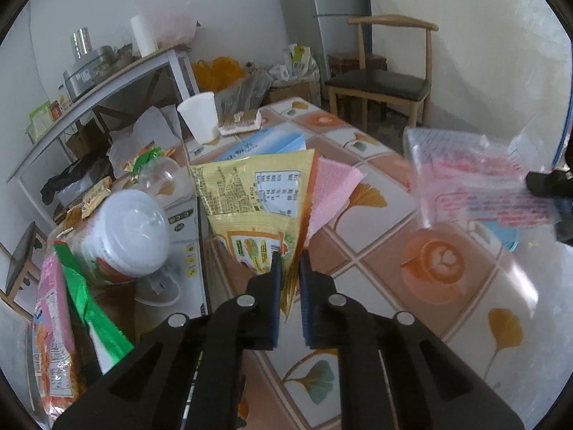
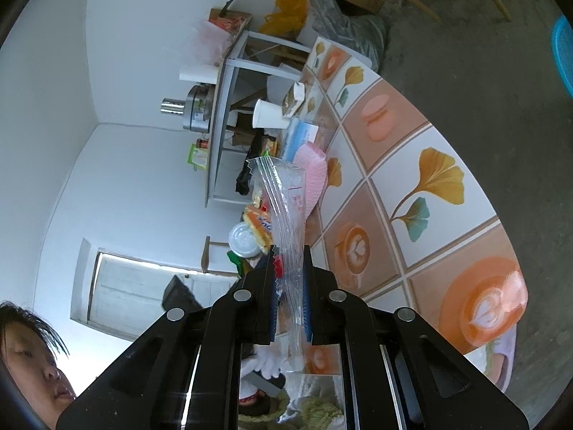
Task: Collect trash
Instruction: 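Carry bag and wrapper to the blue wastebasket and release both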
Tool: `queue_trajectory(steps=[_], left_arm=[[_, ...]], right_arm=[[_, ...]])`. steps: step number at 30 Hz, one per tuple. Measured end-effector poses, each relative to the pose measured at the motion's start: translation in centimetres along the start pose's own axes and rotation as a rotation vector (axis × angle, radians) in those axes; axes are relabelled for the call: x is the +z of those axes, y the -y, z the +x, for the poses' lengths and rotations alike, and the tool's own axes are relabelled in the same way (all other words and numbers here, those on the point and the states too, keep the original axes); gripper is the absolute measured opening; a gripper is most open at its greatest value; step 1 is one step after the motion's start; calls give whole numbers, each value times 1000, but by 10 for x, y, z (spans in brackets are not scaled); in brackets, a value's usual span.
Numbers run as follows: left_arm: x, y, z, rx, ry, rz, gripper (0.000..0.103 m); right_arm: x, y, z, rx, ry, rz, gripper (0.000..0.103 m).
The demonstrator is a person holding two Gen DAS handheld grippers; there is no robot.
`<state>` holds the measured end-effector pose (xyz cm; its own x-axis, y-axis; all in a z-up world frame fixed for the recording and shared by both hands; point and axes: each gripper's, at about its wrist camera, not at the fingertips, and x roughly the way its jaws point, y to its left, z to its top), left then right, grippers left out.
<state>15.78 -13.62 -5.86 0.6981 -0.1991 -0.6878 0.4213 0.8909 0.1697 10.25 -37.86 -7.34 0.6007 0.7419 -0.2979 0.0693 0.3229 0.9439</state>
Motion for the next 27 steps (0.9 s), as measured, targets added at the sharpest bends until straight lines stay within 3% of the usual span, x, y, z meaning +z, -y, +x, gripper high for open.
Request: queue_trajectory(steps=[27], left_arm=[[13, 15, -84, -25, 160, 14, 9]], right_arm=[[-10, -20, -18, 24, 45, -36, 10]])
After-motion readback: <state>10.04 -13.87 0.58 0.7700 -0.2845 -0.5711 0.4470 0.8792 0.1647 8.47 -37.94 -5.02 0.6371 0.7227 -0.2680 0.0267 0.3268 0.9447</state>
